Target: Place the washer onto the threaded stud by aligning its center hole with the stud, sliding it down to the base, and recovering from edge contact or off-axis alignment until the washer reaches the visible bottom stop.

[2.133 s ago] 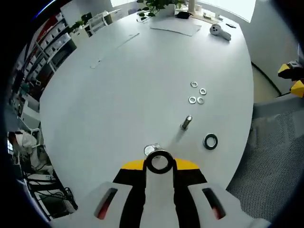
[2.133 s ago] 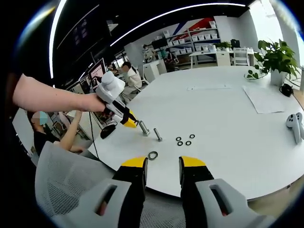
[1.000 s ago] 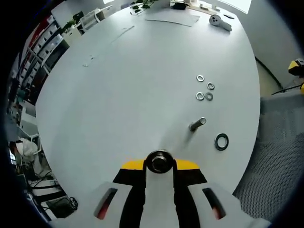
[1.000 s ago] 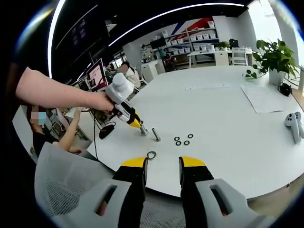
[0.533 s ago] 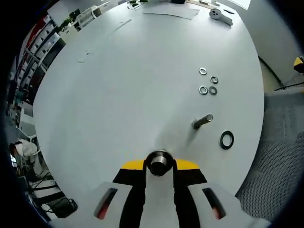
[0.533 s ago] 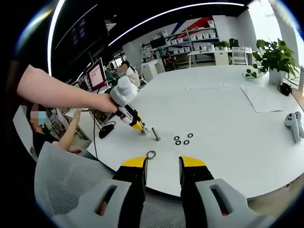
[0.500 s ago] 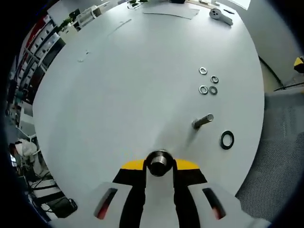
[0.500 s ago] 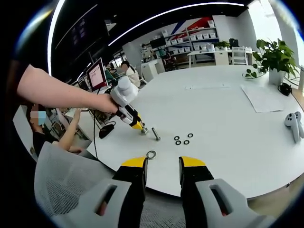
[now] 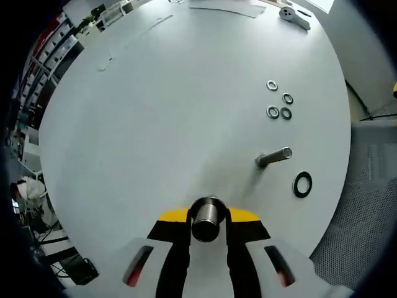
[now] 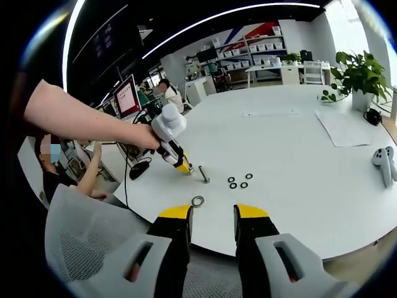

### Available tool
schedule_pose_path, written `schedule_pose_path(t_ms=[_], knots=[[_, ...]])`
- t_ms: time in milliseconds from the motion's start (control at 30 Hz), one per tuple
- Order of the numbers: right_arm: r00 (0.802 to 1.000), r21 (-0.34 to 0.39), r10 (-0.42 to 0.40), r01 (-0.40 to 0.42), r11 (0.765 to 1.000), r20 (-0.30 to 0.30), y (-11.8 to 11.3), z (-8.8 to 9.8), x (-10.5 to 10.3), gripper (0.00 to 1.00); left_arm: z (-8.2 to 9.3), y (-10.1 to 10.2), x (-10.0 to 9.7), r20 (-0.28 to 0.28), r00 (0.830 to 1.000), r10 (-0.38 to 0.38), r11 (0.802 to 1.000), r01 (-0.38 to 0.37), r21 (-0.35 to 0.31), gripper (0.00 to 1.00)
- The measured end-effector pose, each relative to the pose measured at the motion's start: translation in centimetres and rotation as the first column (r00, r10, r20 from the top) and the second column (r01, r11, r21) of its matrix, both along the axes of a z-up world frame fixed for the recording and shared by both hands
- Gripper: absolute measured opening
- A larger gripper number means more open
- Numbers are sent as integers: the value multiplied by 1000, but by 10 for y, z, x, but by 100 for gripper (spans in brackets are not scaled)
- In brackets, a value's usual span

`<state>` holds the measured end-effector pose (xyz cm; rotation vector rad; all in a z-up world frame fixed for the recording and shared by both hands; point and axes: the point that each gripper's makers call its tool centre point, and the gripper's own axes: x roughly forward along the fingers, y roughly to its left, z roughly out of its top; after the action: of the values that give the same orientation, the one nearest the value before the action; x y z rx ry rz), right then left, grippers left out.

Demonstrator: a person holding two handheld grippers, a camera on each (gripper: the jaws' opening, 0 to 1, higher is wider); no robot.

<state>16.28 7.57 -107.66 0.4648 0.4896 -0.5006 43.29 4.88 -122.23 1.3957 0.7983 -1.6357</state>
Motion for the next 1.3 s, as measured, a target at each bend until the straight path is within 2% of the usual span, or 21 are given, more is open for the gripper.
schedule_pose_path(t_ms=[100,133,200,433,633,867,1000,1100,1167,1233,1300], knots=[[1000,0,1,-1,1000,1,1,1,0,29,1,-2,0,1,1000,-5,1000,5,8,19],[1000,0,2,-2,1000,1,0,1,0,29,0,3,-2,3,1000,-1,1000,0,14,19],[1000,-1,1,-1,1000,2,0,0,0,29,-4,3,0,3,1000,4,1000,-4,12,19],[1000,-1,2,-2,1000,4,0,1,0,29,0,13,-7,11,1000,-3,1000,2,24,19],[1000,-1,1,-1,1000,7,-1,0,0,29,-11,12,1,0,1000,16,999,-16,34,19],[1000,-1,2,-2,1000,8,0,1,-1,29,-7,23,-7,-3,1000,24,999,-24,43,19],[1000,-2,1,-1,1000,9,-1,0,0,29,-12,23,-3,-7,1000,21,999,-20,41,19],[1000,-2,-1,1,1000,10,-1,1,-1,29,-5,33,-12,-11,1000,22,999,-21,48,19],[1000,-3,0,0,1000,9,-1,1,-1,29,-7,31,-10,-9,1000,22,999,-21,40,20],[1000,-3,0,0,1000,10,-1,1,0,29,-9,25,-7,-3,1000,9,1000,-9,-1,20],[1000,-3,-1,1,1000,10,-1,1,0,29,-9,28,-8,0,1000,-4,1000,4,-11,21]])
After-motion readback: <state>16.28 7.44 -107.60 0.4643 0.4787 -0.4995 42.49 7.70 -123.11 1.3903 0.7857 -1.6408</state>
